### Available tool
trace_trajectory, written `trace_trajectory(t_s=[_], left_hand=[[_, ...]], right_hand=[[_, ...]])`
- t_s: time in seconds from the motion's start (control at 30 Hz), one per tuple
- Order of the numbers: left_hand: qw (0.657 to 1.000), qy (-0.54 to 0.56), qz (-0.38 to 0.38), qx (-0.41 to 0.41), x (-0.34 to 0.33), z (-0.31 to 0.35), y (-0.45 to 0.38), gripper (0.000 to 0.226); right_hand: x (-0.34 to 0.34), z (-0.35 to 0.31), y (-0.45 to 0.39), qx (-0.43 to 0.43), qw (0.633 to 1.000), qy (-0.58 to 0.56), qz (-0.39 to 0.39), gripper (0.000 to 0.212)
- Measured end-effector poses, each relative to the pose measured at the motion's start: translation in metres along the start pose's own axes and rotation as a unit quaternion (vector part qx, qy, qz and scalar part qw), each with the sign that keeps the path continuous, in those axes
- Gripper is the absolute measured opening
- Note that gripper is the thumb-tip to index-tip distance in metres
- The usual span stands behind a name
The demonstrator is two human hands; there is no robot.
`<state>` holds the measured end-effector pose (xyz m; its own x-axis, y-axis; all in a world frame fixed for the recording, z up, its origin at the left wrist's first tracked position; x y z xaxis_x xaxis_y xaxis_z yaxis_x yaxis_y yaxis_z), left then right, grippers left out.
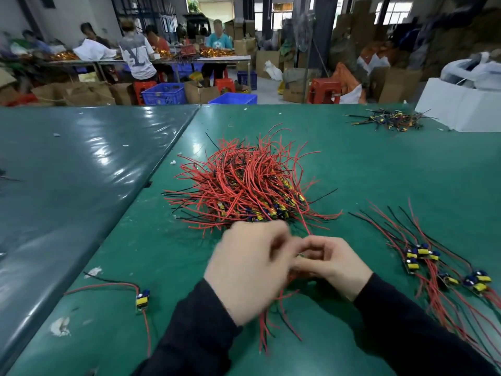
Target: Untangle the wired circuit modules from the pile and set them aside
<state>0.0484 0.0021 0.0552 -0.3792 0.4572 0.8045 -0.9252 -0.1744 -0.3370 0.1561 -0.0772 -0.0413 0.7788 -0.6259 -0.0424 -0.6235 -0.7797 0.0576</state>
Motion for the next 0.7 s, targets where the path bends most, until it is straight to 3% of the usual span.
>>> trace_trajectory(t_s=[0.07, 0.13, 0.17, 0.23, 0.3, 0.37, 0.43, 0.53, 0.7], left_hand=[[0.979, -0.169, 0.006, 0.110, -0.004, -0.035, 0.003, 0.043], [0.965, -0.202, -0.058, 0.156, -0.030, -0.046, 0.000, 0.051], [0.972, -0.143, -0.082, 0.168, -0.048, -0.048, 0.001, 0.052], [0.975, 0.082, -0.066, 0.196, -0.067, -0.059, -0.002, 0.038], [0.949, 0.240, -0.078, 0.188, -0.075, -0.064, -0.007, 0.014], [0.919, 0.339, -0.077, 0.185, -0.079, -0.065, -0.004, 0.007], [0.897, 0.390, -0.063, 0.199, -0.081, -0.067, -0.001, 0.008], [0.859, 0.449, -0.078, 0.231, -0.089, -0.071, 0.003, 0.028], [0.833, 0.480, -0.082, 0.263, -0.089, -0.077, 0.005, 0.046]], right_hand=[[0.014, 0.003, 0.006, -0.016, 1.000, -0.020, 0.017, 0.029], [0.020, 0.003, 0.008, -0.009, 1.000, -0.015, 0.019, 0.026], [0.020, 0.003, 0.009, -0.004, 1.000, -0.005, 0.010, 0.024], [0.015, 0.003, 0.011, 0.000, 1.000, 0.019, -0.011, 0.024], [0.015, 0.006, 0.011, -0.004, 0.999, 0.034, -0.010, 0.026], [0.015, 0.008, 0.011, -0.019, 0.999, 0.037, 0.000, 0.032], [0.014, 0.008, 0.012, -0.026, 0.999, 0.032, 0.005, 0.033], [0.016, 0.003, 0.012, -0.012, 0.999, 0.026, 0.024, 0.029], [0.017, 0.006, 0.013, -0.041, 0.999, -0.002, 0.024, 0.022]])
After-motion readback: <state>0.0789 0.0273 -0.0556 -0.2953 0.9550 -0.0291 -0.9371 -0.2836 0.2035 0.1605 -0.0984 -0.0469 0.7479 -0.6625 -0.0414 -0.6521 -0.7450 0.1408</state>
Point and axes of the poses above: each hand's wrist, its own y-axis away from the middle knuckle, its own x-axis out of the back of the hand, z = x × y, the point moved 7 cm from there along -y, towards the middle knuckle, and after that the axes turned 5 degrees about -y, right-handed, at the moved point
